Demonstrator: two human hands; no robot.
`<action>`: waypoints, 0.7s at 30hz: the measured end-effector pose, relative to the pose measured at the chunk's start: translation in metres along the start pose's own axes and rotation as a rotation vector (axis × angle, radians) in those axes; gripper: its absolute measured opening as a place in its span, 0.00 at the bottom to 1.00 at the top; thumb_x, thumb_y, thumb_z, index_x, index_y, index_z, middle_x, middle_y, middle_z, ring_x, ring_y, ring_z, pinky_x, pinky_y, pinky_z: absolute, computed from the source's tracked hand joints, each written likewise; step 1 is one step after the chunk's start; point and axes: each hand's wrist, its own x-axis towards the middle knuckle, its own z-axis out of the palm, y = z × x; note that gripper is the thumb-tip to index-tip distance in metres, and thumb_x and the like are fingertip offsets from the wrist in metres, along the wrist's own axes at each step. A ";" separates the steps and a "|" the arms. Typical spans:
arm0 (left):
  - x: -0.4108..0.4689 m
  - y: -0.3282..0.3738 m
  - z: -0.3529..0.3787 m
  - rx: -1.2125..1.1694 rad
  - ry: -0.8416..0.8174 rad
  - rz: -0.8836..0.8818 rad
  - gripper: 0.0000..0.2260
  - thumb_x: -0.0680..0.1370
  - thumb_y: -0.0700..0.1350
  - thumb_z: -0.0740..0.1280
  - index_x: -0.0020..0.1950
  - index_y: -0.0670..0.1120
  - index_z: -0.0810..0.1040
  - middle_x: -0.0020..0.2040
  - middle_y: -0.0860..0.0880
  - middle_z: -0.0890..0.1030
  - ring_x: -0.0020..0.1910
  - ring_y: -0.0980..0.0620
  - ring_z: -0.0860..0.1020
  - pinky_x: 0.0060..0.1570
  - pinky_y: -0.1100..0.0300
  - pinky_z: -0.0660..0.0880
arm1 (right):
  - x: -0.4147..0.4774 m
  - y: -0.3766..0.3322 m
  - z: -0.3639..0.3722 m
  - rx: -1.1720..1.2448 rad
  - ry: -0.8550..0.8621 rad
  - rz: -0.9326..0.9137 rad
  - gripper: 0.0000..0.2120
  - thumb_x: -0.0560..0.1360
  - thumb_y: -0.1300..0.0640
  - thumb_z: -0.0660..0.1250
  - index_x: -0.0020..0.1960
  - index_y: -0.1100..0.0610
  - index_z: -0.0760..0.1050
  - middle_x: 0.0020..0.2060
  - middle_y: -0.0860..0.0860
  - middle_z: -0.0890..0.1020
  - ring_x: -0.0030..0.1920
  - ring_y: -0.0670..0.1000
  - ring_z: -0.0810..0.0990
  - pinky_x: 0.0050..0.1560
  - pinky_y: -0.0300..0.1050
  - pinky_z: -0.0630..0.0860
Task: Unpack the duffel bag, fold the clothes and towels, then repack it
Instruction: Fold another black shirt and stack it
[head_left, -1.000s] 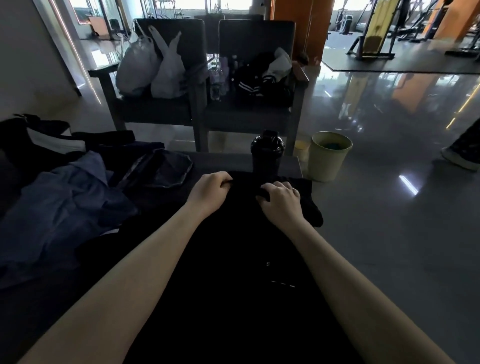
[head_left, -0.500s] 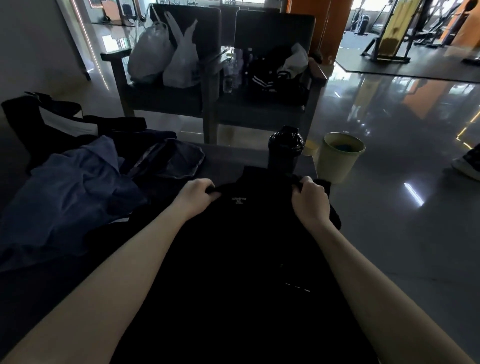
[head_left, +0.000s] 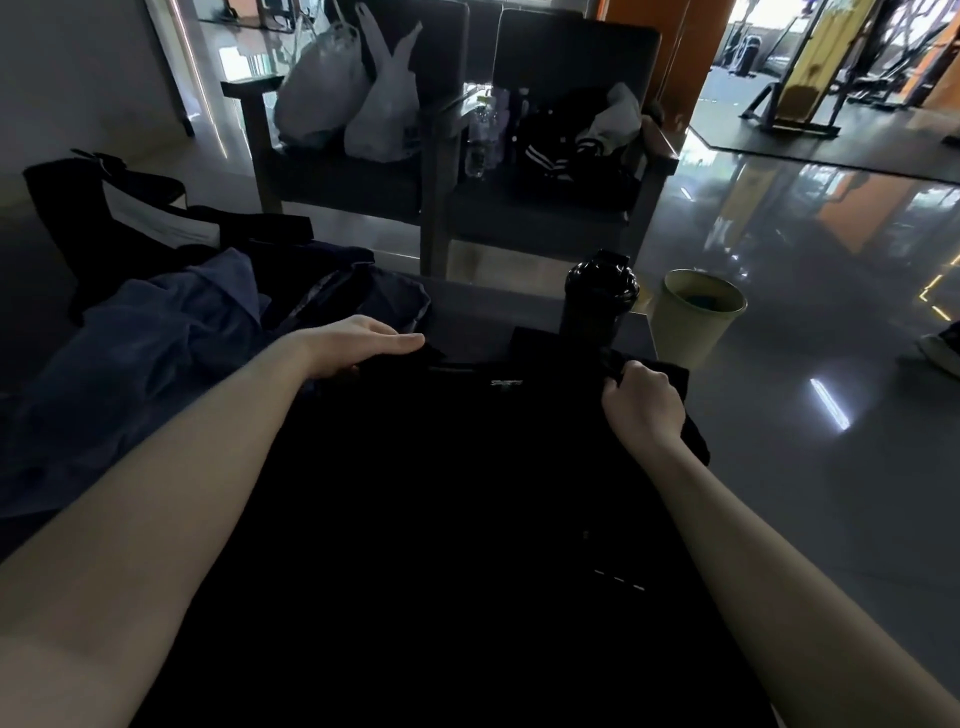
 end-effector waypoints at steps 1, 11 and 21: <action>-0.002 0.001 -0.004 0.033 -0.041 0.002 0.20 0.65 0.63 0.72 0.47 0.48 0.84 0.44 0.48 0.84 0.42 0.51 0.82 0.48 0.58 0.77 | -0.001 -0.004 -0.001 -0.035 0.004 0.007 0.08 0.78 0.57 0.58 0.45 0.61 0.70 0.39 0.56 0.76 0.49 0.61 0.78 0.42 0.47 0.69; -0.008 0.008 -0.007 0.214 0.106 0.227 0.04 0.76 0.40 0.69 0.47 0.48 0.82 0.40 0.52 0.81 0.38 0.59 0.79 0.41 0.68 0.74 | -0.021 -0.118 0.005 0.377 -0.325 -0.543 0.20 0.76 0.48 0.66 0.65 0.52 0.73 0.60 0.50 0.78 0.63 0.49 0.73 0.65 0.44 0.67; -0.019 -0.019 -0.015 0.444 0.048 0.054 0.06 0.72 0.43 0.74 0.39 0.50 0.78 0.39 0.52 0.80 0.39 0.55 0.77 0.41 0.61 0.71 | -0.002 -0.140 0.029 0.501 -0.103 -0.350 0.08 0.76 0.56 0.65 0.51 0.59 0.80 0.45 0.53 0.83 0.49 0.50 0.78 0.45 0.35 0.65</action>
